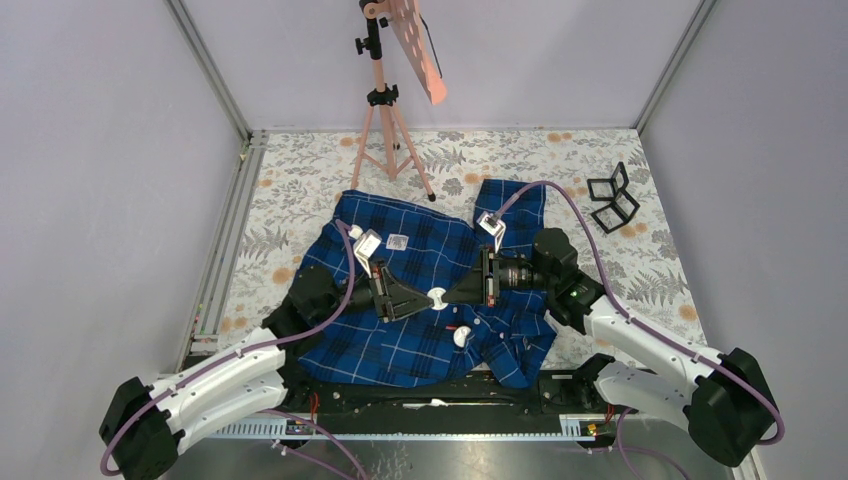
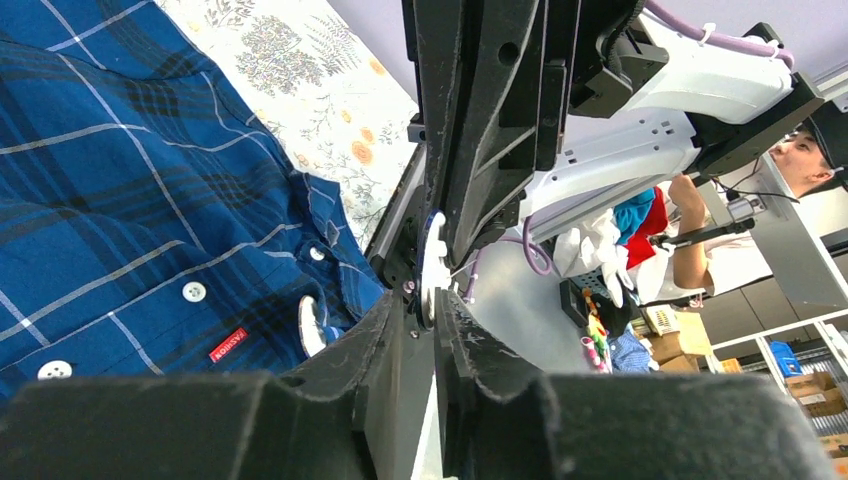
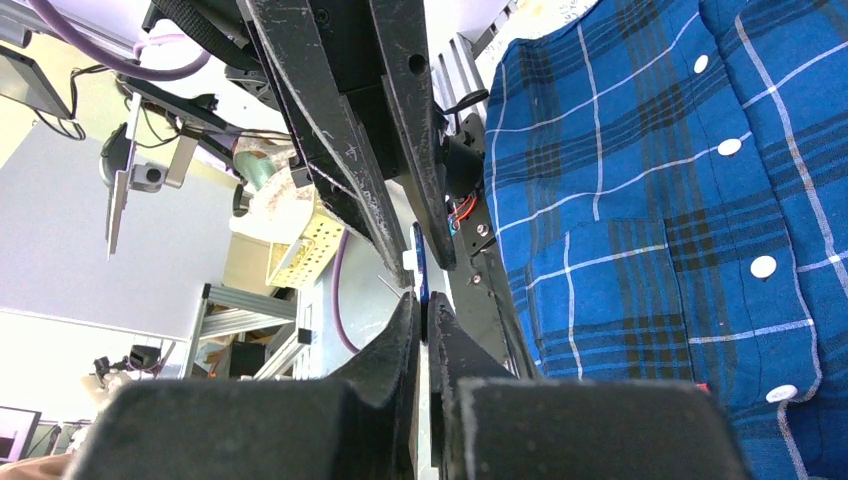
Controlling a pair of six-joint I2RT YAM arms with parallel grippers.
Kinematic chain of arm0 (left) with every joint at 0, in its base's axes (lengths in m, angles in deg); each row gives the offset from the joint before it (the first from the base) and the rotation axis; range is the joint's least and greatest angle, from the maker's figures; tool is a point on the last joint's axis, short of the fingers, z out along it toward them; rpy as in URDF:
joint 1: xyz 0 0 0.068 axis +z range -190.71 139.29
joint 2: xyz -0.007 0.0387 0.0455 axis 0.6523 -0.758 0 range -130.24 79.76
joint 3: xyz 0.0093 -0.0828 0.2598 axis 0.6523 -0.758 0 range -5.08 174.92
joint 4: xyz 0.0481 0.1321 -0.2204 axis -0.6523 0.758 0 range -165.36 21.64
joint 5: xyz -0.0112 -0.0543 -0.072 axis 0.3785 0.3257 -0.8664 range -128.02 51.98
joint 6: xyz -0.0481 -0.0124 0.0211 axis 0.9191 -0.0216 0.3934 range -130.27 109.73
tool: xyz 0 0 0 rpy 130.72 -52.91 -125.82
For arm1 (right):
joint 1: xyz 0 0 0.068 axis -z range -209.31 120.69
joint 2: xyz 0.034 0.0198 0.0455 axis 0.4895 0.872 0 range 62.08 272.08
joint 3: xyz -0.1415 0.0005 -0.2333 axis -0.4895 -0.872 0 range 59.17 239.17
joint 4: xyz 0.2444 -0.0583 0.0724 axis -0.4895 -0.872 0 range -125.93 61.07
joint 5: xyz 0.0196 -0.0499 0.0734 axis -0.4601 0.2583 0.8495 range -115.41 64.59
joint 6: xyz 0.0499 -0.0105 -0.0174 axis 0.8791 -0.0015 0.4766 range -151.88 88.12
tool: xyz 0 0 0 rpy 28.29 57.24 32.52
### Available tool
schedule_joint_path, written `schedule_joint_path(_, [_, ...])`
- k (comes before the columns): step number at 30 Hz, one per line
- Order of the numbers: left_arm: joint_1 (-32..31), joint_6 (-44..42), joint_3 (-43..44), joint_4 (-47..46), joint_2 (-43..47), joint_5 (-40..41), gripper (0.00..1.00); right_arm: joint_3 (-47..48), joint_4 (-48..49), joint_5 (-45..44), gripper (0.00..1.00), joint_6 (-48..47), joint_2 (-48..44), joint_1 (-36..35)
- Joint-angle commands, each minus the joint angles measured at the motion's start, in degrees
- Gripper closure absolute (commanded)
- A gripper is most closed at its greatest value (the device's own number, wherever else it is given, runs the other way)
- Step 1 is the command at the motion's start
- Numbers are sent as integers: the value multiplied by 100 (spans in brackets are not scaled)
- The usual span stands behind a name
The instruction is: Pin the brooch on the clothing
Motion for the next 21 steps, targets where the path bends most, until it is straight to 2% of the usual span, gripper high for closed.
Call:
schedule_joint_path(1, [22, -43, 214, -445, -13, -92, 83, 273, 223, 285, 100, -51, 21, -23])
schedule_joint_path(4, [22, -12, 186, -601, -47, -155, 100, 257, 192, 286, 100, -67, 43, -22])
schedule_joint_path(7, [16, -12, 152, -648, -37, -125, 100, 268, 133, 146, 100, -40, 31, -21])
schedule_joint_path(9, [22, -24, 142, -609, -18, -29, 100, 328, -109, -60, 89, -74, -23, -28])
schedule_joint_path(11, [20, -100, 148, -452, 15, 206, 100, 385, -466, -477, 72, -194, -178, -14])
schedule_joint_path(15, [22, -293, 150, 14, 106, 1024, 100, 485, -1513, -1609, 49, -674, -550, 32])
schedule_joint_path(18, [23, -335, 55, 159, 94, 1630, 100, 643, -2754, -2869, 41, -1034, -713, 44])
schedule_joint_path(21, [28, -354, 19, 222, -104, 2068, 100, 792, -3621, -4139, 40, -1086, -635, 43])
